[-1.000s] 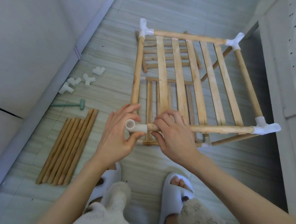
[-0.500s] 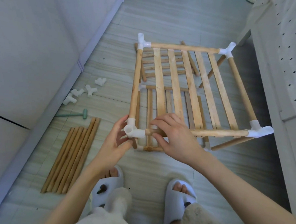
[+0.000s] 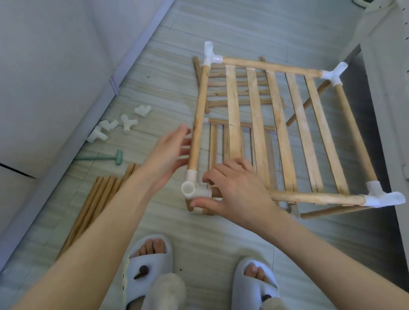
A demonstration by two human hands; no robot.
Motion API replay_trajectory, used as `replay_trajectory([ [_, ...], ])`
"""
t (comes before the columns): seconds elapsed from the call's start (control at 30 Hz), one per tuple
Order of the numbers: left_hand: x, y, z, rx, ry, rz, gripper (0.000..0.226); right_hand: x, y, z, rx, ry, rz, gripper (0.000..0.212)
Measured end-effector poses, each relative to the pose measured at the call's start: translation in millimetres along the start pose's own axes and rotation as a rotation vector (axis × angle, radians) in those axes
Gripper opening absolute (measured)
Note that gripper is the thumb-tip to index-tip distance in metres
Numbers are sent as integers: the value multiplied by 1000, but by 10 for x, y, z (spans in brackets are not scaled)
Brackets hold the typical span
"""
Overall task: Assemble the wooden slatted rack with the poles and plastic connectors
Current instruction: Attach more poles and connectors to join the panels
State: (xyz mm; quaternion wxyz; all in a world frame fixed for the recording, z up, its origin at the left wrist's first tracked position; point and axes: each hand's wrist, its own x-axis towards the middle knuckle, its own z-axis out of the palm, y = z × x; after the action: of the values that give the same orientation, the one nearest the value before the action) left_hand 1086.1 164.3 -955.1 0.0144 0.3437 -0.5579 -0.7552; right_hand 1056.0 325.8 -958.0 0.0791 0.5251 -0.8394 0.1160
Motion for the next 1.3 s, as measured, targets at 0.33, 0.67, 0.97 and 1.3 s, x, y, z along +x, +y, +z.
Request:
replay_trajectory([
  [0.33, 444, 273, 346, -66, -57, -129, 41, -67, -103, 178, -15, 178, -36, 59],
  [0.67, 358, 58, 331, -530, -204, -226, 43, -219, 102, 101, 33, 156, -47, 50],
  [0.97, 266, 92, 284, -385, -182, -170, 38, -240, 230, -33, 129, 29, 79, 57],
  [1.3, -592, -316, 64, 373, -7, 504, 44, -462, 346, -244, 237, -139, 185, 77],
])
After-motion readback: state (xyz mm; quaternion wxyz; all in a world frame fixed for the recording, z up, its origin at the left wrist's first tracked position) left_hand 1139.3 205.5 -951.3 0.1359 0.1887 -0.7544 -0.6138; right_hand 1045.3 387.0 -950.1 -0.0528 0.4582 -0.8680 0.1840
